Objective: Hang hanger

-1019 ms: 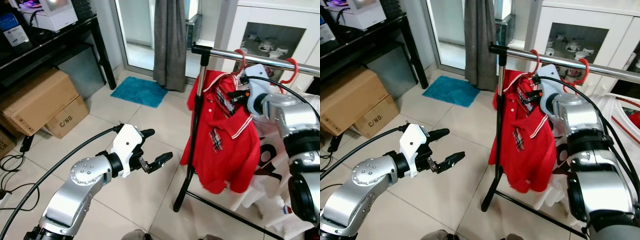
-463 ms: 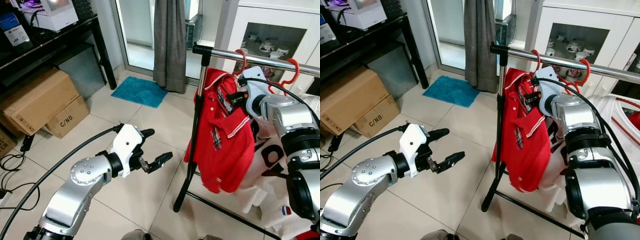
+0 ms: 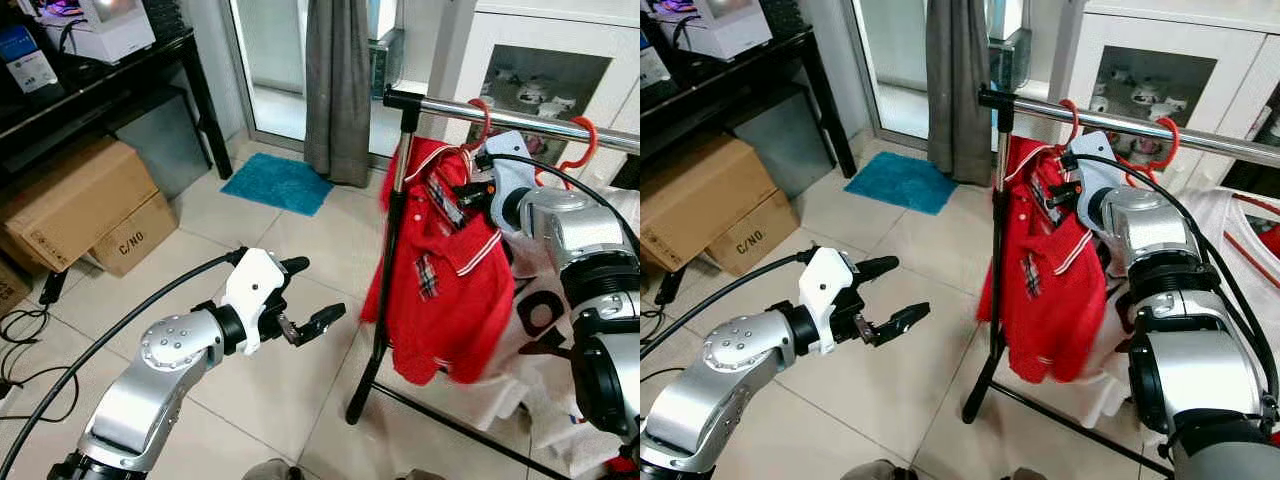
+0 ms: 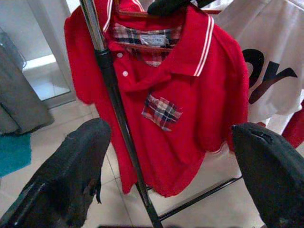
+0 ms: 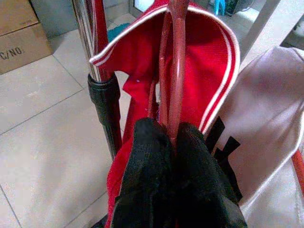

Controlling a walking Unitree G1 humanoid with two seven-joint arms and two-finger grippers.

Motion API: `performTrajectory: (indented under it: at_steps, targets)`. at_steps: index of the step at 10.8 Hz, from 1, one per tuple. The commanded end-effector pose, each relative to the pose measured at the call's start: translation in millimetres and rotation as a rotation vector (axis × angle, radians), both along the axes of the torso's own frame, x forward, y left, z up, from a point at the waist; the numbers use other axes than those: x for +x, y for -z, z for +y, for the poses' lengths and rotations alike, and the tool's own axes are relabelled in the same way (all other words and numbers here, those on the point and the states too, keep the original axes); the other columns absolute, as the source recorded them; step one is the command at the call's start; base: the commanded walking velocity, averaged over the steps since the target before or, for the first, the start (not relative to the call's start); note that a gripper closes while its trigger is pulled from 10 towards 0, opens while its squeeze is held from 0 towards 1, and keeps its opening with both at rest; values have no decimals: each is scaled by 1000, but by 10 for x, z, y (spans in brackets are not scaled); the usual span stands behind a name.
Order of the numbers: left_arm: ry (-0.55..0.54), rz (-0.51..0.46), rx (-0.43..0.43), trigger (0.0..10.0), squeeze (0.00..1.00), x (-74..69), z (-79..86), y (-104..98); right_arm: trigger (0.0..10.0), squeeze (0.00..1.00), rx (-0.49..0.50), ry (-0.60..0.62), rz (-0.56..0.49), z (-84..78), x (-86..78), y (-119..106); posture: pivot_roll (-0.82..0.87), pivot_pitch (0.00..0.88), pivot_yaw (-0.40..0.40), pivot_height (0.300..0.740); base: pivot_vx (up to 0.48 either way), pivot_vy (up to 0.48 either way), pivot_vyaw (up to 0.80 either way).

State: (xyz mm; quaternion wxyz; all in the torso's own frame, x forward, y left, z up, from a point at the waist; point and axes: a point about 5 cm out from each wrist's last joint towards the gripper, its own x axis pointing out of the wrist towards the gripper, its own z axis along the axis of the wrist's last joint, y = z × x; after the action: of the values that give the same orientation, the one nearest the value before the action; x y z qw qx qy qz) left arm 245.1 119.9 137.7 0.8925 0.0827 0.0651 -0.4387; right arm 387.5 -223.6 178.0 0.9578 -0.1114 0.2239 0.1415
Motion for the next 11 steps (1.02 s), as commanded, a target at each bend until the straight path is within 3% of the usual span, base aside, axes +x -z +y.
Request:
performTrajectory:
  at_steps: [1,4,8,9,11]
  targets:
    - [-2,-8,17,10000,0,15,12,-3,0,0,29,-22,-12,53,29,-54,-80,2,83,740,0,0,0]
    - [-24,-22,4,10000,0,30,21,-22,0,0,36,-47,-53,21,7,-158,-74,0,82,740,0,0,0]
    - [-115,-11,-9,10000,0,50,31,3,0,0,0,-74,-162,-37,-204,-427,-73,20,89,740,0,0,0]
    - [-160,-16,-17,10000,0,75,48,5,0,0,-13,-76,-160,-35,-303,-416,-71,23,86,740,0,0,0]
    - [-274,-17,-64,10000,0,84,89,50,0,0,13,-44,-90,2,-650,-182,-59,28,80,740,0,0,0]
